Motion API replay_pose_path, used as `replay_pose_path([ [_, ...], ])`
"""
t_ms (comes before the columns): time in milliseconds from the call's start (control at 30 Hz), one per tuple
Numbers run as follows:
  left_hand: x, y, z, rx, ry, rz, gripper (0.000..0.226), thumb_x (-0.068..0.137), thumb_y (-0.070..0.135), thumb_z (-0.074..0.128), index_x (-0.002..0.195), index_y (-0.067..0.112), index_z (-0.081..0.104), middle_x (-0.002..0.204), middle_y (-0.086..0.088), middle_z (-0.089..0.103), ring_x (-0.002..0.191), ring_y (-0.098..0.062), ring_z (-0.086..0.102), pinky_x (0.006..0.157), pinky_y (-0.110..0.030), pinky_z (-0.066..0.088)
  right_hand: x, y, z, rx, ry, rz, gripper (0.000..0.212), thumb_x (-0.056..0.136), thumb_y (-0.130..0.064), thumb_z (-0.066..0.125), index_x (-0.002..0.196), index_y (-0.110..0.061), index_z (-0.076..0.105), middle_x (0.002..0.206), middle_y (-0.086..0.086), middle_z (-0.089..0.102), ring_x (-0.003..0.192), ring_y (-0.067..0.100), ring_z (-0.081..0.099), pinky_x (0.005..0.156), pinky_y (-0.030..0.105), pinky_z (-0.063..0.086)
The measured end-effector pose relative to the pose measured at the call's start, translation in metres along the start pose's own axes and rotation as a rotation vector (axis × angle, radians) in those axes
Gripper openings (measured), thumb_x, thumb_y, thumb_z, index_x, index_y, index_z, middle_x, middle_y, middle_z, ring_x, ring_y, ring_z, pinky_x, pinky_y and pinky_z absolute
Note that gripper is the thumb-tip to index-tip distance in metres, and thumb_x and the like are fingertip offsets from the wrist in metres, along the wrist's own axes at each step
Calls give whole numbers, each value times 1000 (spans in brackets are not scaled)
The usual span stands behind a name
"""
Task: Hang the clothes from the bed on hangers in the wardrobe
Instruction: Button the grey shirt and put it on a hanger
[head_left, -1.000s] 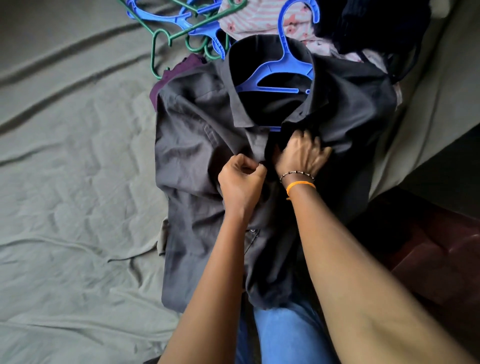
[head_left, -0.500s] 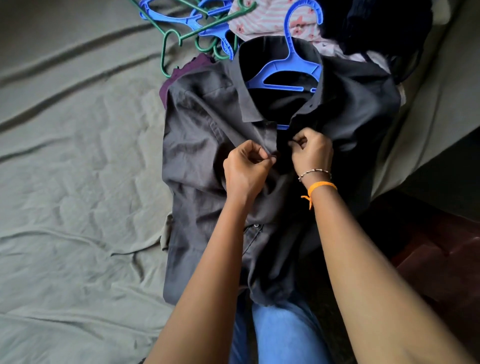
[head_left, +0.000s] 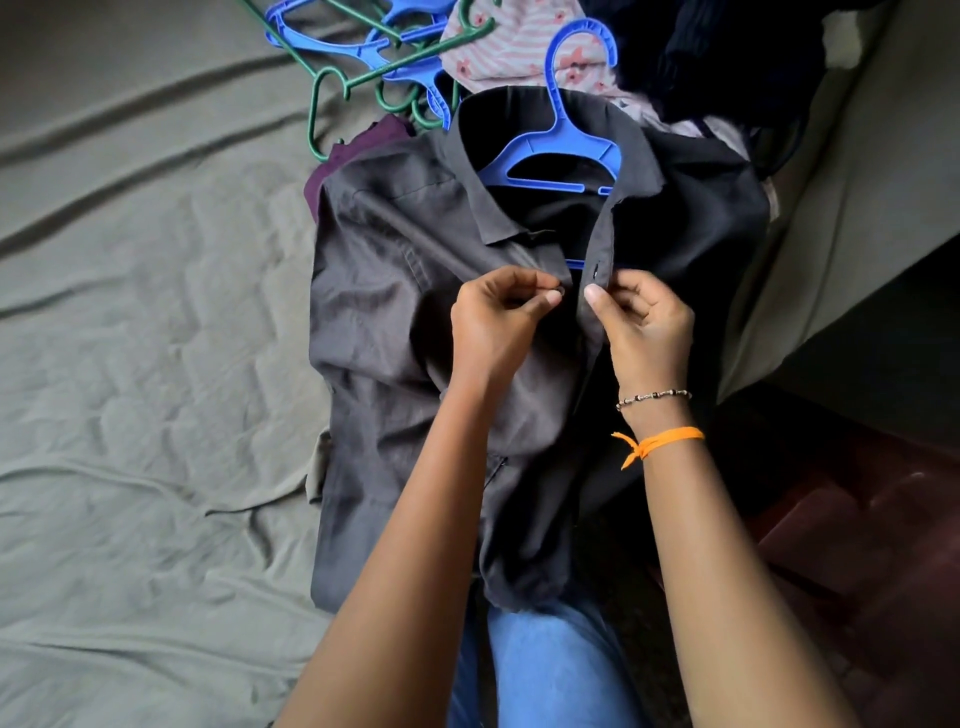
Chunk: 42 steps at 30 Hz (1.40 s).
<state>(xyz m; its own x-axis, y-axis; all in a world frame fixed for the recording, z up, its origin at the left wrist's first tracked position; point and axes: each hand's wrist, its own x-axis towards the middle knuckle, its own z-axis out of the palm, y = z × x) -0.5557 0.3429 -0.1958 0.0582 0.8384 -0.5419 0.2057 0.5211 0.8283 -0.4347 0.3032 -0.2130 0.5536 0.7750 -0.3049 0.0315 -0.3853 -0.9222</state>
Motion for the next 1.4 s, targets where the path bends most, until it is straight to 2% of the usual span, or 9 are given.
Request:
replay_pose_path([
  [133, 0, 6, 2, -61, 11, -21, 9, 78, 6, 74, 81, 14, 72, 83, -5, 73, 80, -11, 67, 87, -26, 53, -2, -6, 1, -204, 6, -80, 14, 79, -9, 69, 93, -11, 68, 71, -10, 59, 58, 6, 53, 59, 18, 45],
  [400, 4, 8, 4, -93, -11, -41, 15, 77, 5, 74, 77, 19, 71, 81, -4, 73, 80, -13, 68, 88, -29, 53, -4, -12, 1, -352, -13, -199, 16, 74, -14, 69, 90, -12, 71, 66, -3, 61, 48, 15, 52, 56, 20, 42],
  [600, 6, 7, 4, -100, -30, -49, 14, 76, 3, 74, 76, 17, 71, 82, -9, 73, 82, -18, 69, 93, -36, 53, -5, -14, 0, -324, -67, -192, 13, 78, -8, 68, 91, -7, 71, 73, -4, 62, 52, 2, 56, 54, 7, 38],
  [667, 8, 6, 3, -84, -35, -48, 14, 75, 5, 76, 75, 18, 72, 82, -10, 73, 83, -20, 69, 94, -40, 52, -4, -15, -2, -248, -99, -158, 13, 81, -10, 61, 88, -7, 71, 74, -1, 64, 57, 1, 58, 56, 12, 43],
  [767, 8, 5, 2, -60, -69, -38, 14, 74, 5, 77, 75, 18, 73, 81, -8, 73, 84, -20, 69, 93, -40, 53, 3, -16, -5, -161, -141, -70, 10, 82, -11, 63, 75, -15, 69, 67, -2, 65, 64, 14, 62, 63, 35, 54],
  [867, 10, 7, -2, -44, -122, -20, 13, 75, 2, 75, 76, 15, 72, 77, -4, 72, 80, -15, 69, 88, -32, 54, 7, -18, -3, -166, -168, -36, 20, 78, -7, 70, 68, -24, 65, 66, -4, 64, 61, 14, 63, 60, 30, 55],
  [1000, 10, 11, -5, -54, -158, -58, 11, 83, 1, 67, 78, 11, 71, 62, 9, 67, 59, 3, 58, 65, -11, 47, 7, -18, 1, -194, -155, -49, 24, 74, -6, 75, 66, -24, 61, 62, -8, 60, 55, 3, 56, 55, 16, 48],
  [1133, 11, 9, -2, -17, -132, -80, 2, 80, 6, 72, 79, 7, 70, 65, 0, 67, 62, -3, 60, 68, -17, 48, 4, -17, 3, -250, -191, -52, 28, 73, -5, 76, 62, -26, 60, 58, -9, 59, 54, 10, 58, 55, 20, 49],
  [1400, 21, 7, 2, 76, -94, -60, 16, 77, 9, 75, 69, 21, 68, 66, 1, 67, 66, -9, 62, 79, -28, 53, -1, -11, 4, -197, -92, -5, 21, 74, -13, 76, 70, -27, 60, 69, 0, 65, 62, 22, 66, 64, 41, 58],
])
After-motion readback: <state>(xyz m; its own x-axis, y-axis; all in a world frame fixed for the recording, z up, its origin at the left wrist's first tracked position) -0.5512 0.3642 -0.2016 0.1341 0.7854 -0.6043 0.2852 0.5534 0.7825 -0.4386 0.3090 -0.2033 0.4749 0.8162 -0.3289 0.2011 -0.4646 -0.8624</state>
